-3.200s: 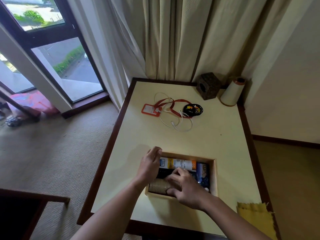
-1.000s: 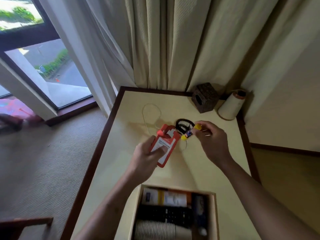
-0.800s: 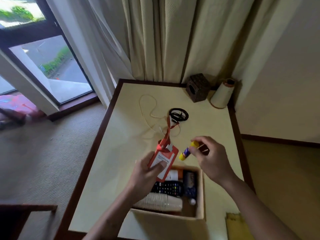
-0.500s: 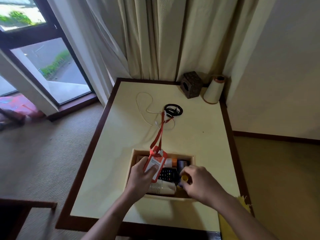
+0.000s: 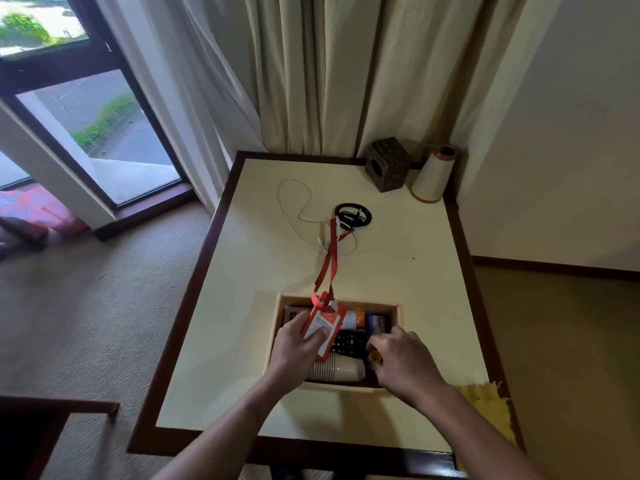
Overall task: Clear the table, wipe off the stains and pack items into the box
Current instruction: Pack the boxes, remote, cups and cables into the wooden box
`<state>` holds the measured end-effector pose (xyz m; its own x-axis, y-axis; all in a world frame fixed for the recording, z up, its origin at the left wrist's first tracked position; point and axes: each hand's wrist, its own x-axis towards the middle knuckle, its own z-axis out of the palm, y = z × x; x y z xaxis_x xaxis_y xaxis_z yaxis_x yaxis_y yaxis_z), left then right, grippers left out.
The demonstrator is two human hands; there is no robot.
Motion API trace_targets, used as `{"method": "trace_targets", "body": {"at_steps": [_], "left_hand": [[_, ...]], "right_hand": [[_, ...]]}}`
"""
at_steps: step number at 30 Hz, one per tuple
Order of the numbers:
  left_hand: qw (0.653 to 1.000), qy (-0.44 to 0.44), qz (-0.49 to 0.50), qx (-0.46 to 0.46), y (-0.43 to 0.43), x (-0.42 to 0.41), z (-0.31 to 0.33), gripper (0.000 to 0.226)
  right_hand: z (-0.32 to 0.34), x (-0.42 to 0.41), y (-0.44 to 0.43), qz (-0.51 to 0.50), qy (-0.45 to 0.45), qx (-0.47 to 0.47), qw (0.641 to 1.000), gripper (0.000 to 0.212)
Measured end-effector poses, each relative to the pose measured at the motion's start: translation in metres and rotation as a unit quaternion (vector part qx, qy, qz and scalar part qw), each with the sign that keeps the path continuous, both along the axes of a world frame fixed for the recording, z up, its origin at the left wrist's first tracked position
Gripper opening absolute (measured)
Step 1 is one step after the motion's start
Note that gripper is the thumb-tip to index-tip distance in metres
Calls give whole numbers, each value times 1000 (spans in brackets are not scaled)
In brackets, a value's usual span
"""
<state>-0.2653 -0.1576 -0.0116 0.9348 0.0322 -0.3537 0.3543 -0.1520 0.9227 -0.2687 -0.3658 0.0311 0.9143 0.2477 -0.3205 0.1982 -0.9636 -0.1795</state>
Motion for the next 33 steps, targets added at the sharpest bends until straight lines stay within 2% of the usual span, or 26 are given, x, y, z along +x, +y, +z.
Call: {"method": "trace_targets", "body": {"at_steps": [4,6,9,11,13,15,18,20,22,24,25,26,30,32,33], "left_hand": [[1000,10,-9,0,0,2,-1,14],[1000,16,-15,-6,3,5,1,11],[998,19,-52,-16,12,13,12,13],[995,9,-103,-16,21,21,30,16],[990,-3,-143,-7,29,31,53,16],[983,-23,-179,10,37,41,81,12],[968,-62,-244,23,47,56,133,13],[956,-81,-280,26,52,64,165,17],[951,-92,-293,23,57,73,189,20],[950,-105,-292,20,62,81,210,22],[951,-113,-286,14,66,86,219,24],[954,-119,-275,-3,70,89,227,27],[970,-151,-147,-118,82,106,249,35],[974,-190,-60,-112,81,118,249,33],[975,-211,-26,-71,80,124,247,27]], "right_hand": [[-9,-3,2,13,9,-35,999,34],[-13,-1,2,6,11,-7,1000,43],[-5,13,5,-70,-45,125,989,46],[3,32,8,-130,-74,229,962,43],[11,53,11,-162,-65,297,939,49],[16,69,15,-146,-43,323,934,66],[22,89,25,-49,-50,308,949,111],[26,98,39,-13,-33,337,941,122],[31,103,52,-64,-11,453,889,104],[40,104,57,-96,-11,553,828,54],[46,105,58,-109,-32,564,818,31],[52,105,58,-125,-58,567,812,20],[73,103,46,-168,-134,584,783,18],[82,105,40,-171,-140,586,780,19],[90,105,38,-166,-132,583,784,20]]}}
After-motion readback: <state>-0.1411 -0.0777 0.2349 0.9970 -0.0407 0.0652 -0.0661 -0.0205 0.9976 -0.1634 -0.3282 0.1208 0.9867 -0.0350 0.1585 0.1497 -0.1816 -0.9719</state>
